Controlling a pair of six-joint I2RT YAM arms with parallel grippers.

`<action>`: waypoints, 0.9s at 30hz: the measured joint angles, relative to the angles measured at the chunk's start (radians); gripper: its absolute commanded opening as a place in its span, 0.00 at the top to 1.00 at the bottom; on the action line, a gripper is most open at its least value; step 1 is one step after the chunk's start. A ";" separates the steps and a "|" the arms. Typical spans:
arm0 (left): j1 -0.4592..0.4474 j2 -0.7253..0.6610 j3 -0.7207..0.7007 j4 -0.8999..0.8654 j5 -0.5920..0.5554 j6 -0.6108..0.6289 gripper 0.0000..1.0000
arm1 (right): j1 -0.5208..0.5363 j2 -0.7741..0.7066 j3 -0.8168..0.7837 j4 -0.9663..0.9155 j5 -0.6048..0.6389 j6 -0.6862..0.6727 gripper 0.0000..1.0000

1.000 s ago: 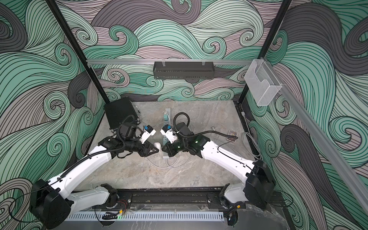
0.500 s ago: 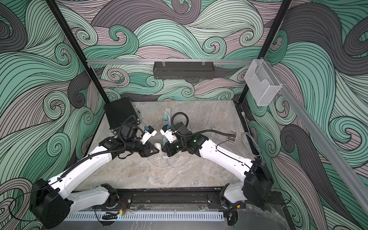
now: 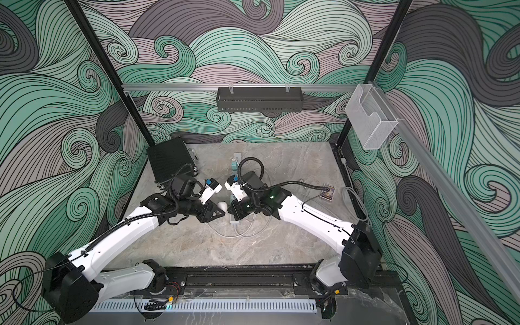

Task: Charge the bluetooth headset
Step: Insert the charging cable into the bluetooth headset.

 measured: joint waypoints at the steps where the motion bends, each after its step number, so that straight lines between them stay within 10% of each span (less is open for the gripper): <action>1: -0.002 0.001 0.000 -0.002 -0.003 0.003 0.88 | 0.000 0.002 0.000 -0.002 0.000 -0.002 1.00; 14: -0.006 0.021 0.011 -0.013 -0.042 -0.089 0.89 | -0.017 0.033 0.006 0.014 -0.011 0.024 1.00; 21: -0.033 0.011 0.034 -0.072 -0.103 -0.126 0.89 | -0.090 -0.032 -0.048 0.088 -0.032 0.038 0.53; 27: -0.017 0.043 0.032 -0.166 -0.138 -0.148 0.89 | -0.180 -0.174 -0.111 0.063 0.006 0.011 0.41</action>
